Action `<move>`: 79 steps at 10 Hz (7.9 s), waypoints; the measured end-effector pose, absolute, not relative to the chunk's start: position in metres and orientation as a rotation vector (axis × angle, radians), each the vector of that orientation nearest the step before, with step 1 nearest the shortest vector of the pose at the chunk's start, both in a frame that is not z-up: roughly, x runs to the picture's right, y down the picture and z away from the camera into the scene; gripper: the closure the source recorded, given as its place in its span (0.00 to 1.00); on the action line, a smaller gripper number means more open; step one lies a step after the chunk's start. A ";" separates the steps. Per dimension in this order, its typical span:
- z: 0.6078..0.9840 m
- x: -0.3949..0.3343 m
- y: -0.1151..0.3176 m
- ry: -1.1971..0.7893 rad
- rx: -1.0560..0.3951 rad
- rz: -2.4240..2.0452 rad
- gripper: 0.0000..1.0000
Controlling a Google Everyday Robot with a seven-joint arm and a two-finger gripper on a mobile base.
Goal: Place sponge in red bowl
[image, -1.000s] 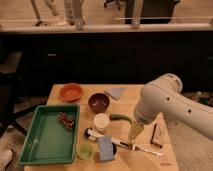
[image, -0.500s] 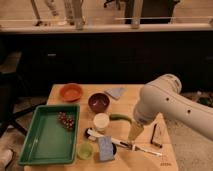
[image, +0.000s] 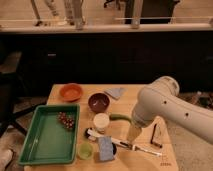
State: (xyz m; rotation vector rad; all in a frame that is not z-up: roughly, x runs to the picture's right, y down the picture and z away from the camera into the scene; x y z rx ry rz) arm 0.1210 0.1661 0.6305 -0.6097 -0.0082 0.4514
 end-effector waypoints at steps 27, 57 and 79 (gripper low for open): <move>0.633 0.006 0.251 0.051 -0.662 0.918 0.20; 0.662 0.023 0.245 0.018 -0.668 0.819 1.00; 0.704 -0.014 0.121 -0.401 -0.580 0.547 1.00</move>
